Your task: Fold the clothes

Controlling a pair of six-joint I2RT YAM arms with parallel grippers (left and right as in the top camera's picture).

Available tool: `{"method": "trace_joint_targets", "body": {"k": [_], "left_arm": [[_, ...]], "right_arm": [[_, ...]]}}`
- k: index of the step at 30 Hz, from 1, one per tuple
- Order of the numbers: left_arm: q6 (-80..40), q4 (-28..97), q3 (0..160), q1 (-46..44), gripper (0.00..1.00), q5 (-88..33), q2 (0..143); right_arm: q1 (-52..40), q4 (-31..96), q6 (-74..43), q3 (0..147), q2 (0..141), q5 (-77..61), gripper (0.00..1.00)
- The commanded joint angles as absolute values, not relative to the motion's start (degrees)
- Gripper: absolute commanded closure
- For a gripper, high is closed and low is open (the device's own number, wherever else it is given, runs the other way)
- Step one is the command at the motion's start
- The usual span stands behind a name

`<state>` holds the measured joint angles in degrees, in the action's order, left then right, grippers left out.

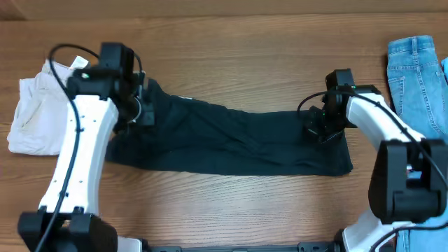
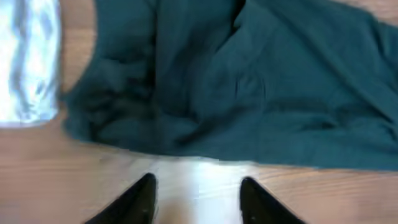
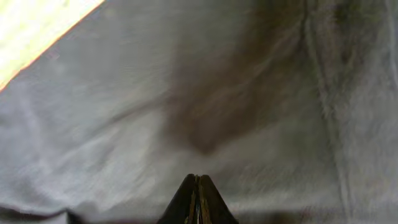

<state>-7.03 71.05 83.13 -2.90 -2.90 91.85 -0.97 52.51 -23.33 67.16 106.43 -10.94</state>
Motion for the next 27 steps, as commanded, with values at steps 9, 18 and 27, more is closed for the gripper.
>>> {"method": "trace_joint_targets", "body": {"k": [9, 18, 27], "left_arm": [[-9.8, 49.6, 57.1, -2.6, 0.96, 0.9, 99.5], [-14.4, 50.0, 55.6, 0.6, 0.96, 6.2, 102.4], [-12.8, 50.9, 56.6, 3.7, 0.96, 4.6, 102.2]], "right_arm": [[-0.9, 45.7, -29.6, 67.5, 110.7, -4.4, 0.96], [8.4, 38.6, -32.5, 67.5, 110.7, 1.5, 0.96], [10.9, 39.4, -23.5, 69.3, 109.3, -12.6, 0.96]]}}
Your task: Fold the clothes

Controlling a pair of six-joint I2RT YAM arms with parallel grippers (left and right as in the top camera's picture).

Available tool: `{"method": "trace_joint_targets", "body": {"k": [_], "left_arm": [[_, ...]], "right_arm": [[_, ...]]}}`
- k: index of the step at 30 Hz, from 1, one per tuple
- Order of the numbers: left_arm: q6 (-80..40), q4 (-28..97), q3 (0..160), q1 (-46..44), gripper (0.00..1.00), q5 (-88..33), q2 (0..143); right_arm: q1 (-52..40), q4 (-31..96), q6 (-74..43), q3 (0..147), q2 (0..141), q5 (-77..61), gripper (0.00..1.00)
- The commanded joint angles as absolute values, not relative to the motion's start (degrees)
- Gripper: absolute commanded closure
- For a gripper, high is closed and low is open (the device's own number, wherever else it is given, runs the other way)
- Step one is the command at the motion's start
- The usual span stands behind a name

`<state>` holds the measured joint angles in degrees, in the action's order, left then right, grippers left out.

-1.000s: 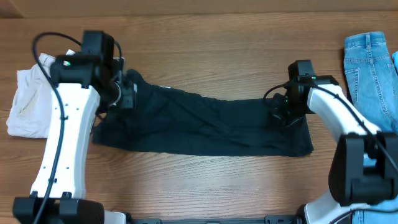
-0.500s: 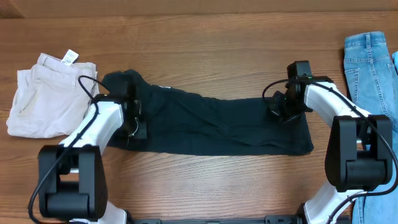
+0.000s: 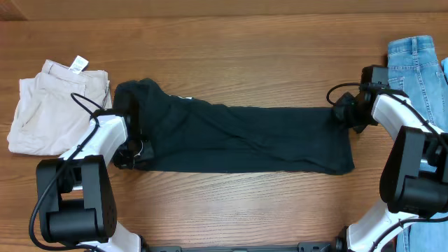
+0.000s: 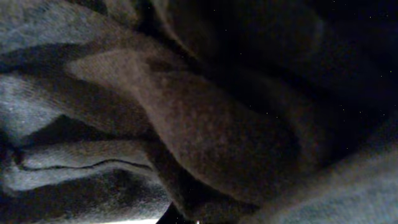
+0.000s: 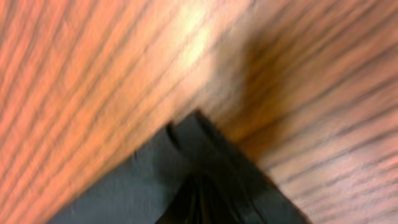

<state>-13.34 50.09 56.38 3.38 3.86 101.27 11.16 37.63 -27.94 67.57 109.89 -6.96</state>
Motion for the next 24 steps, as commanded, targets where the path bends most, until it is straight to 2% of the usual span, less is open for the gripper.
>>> {"method": "trace_joint_targets", "body": {"k": [1, 7, 10, 13, 18, 24], "left_arm": [[-12.8, 51.7, 57.3, 3.7, 0.96, 4.1, 102.0], [-11.1, 54.8, 64.7, 3.7, 0.94, 0.2, 98.3], [-8.9, 51.6, 65.4, 3.7, 0.8, -2.3, 97.5], [-7.7, 47.7, 64.6, 3.7, 0.72, -2.6, 99.9], [-7.7, 44.2, 63.8, 3.7, 0.82, -2.7, 107.5], [-9.3, 46.5, 63.8, 3.8, 0.92, 0.0, 113.7]], "right_arm": [[10.9, 40.2, -22.8, 69.7, 108.4, -13.9, 0.96], [10.9, 50.6, -22.7, 70.3, 102.8, -16.4, 0.96], [10.9, 52.4, -22.7, 69.0, 102.9, -16.4, 0.96], [10.7, 49.8, -23.8, 66.3, 103.0, -16.3, 0.96], [9.0, 36.0, -28.6, 58.4, 103.0, -14.3, 0.96], [9.9, 32.9, -36.6, 57.3, 103.1, 6.3, 0.96]]}}
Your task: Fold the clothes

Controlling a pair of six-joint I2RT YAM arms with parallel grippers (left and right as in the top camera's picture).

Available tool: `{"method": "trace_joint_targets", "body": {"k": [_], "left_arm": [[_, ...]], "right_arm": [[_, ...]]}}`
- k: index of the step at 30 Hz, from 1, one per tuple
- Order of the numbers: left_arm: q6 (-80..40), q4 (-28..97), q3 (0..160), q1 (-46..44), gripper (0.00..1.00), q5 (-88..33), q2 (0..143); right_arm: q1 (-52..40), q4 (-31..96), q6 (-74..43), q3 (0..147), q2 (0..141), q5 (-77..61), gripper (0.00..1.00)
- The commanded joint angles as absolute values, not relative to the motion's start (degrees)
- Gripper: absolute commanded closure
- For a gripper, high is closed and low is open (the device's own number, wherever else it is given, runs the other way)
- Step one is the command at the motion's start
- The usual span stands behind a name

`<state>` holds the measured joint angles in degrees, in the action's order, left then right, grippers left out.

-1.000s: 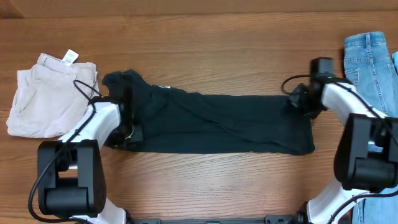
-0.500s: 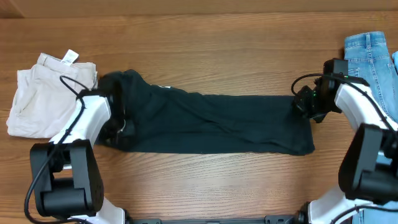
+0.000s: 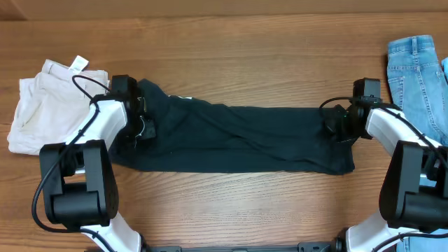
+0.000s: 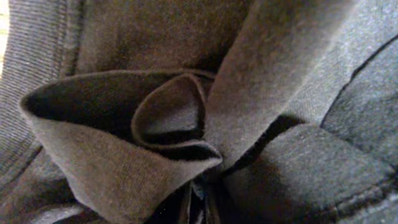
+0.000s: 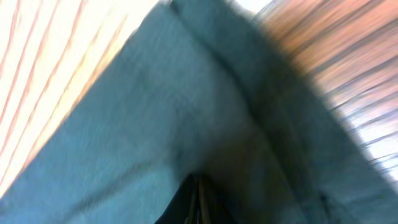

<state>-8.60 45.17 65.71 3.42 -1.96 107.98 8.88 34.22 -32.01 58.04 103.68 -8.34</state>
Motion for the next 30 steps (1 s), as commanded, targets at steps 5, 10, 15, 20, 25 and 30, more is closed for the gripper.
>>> {"method": "trace_joint_targets", "body": {"k": [5, 10, 15, 20, 25, 30], "left_arm": [[-9.4, 48.6, 63.8, 4.2, 0.93, 4.4, 113.7], [-9.1, 49.3, 64.3, 5.4, 0.91, 4.4, 113.6], [-9.0, 56.7, 72.2, 5.4, 0.78, 1.7, 111.1], [-9.0, 65.3, 85.8, 5.5, 0.42, -1.2, 106.1], [-9.1, 66.1, 97.1, 6.4, 0.0, -1.2, 103.3], [-9.1, 63.2, 97.4, 7.4, 0.0, -1.9, 105.4]], "right_arm": [[13.4, 27.3, -36.5, 57.4, 103.3, 7.4, 0.96], [14.5, 24.9, -26.0, 59.5, 103.2, -5.5, 0.96], [14.5, 32.4, -25.0, 66.6, 98.5, -17.7, 0.96], [14.5, 40.7, -25.0, 70.2, 91.0, -20.4, 0.81], [14.5, 50.5, -20.8, 70.3, 88.1, -26.2, 0.56], [14.5, 58.8, -17.5, 70.2, 88.2, -26.5, 0.55]]}}
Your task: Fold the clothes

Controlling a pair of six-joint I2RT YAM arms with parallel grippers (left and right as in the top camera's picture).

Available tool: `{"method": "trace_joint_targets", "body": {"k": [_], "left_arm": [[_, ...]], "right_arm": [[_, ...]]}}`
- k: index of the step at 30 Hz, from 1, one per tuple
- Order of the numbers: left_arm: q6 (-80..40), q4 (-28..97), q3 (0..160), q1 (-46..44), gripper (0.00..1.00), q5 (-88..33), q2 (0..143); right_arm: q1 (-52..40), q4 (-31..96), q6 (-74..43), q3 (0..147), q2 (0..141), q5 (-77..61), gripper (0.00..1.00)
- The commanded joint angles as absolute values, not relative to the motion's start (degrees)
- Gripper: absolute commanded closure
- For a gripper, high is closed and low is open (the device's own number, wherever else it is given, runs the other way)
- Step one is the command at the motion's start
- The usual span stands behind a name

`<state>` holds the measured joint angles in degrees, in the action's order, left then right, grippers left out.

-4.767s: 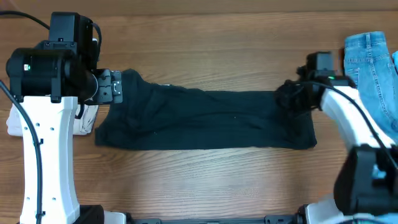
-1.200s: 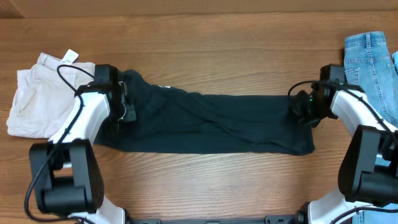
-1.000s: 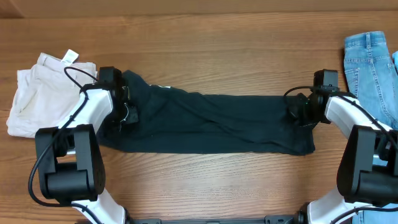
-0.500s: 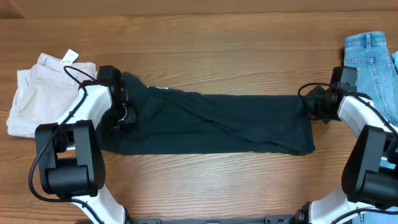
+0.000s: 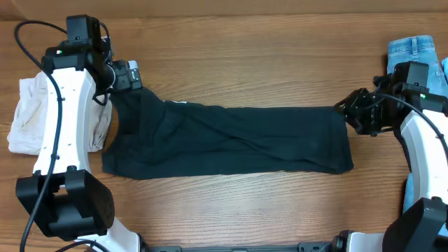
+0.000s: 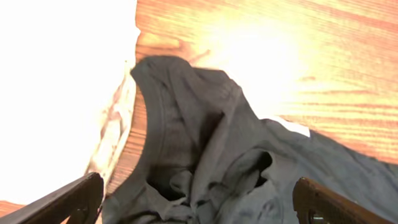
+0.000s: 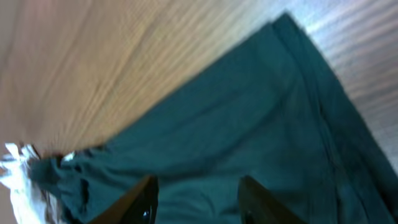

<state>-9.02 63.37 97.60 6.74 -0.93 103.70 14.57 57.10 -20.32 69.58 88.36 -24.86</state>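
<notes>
A long dark garment lies stretched flat across the table's middle, also seen as the garment with crumpled folds and the garment. My left gripper hovers open above its upper left corner; in the wrist view the left gripper has its fingers wide apart over the bunched cloth. My right gripper stands open at the garment's upper right corner, and in its own view the right gripper holds nothing.
Folded beige trousers lie at the far left, partly under the left arm. Blue jeans sit at the far right edge. Bare wooden table runs behind the garment and in front of it.
Both grippers were shut on the dark garment's ends; now both are open and lifted clear. The left arm has moved up and back, the right one outward. The garment lies flatter.
First my left gripper was open near the garment's left end while the right was shut on its right end. Then both were shut on the cloth at the two ends, pulled apart. Now both have let go and the garment rests spread out.
</notes>
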Motion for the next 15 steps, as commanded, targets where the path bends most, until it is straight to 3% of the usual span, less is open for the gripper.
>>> {"method": "trace_joint_targets", "body": {"k": [1, 11, 13, 15], "left_arm": [[-8.7, 63.2, 96.9, 7.4, 0.01, -2.5, 106.3], [-5.5, 59.7, 93.1, 5.4, 0.24, -8.6, 120.4], [-3.2, 62.9, 93.1, 4.9, 0.45, -13.7, 122.7], [-2.5, 63.9, 93.2, 4.8, 0.39, -15.4, 122.4]], "right_arm": [[14.5, 59.5, -17.5, 70.2, 88.2, -26.5, 0.55], [13.0, 61.4, -18.2, 70.2, 88.2, -26.7, 0.56], [12.3, 61.4, -18.2, 70.2, 88.2, -26.7, 0.56], [12.0, 61.3, -18.2, 70.2, 88.2, -26.7, 0.56]]}}
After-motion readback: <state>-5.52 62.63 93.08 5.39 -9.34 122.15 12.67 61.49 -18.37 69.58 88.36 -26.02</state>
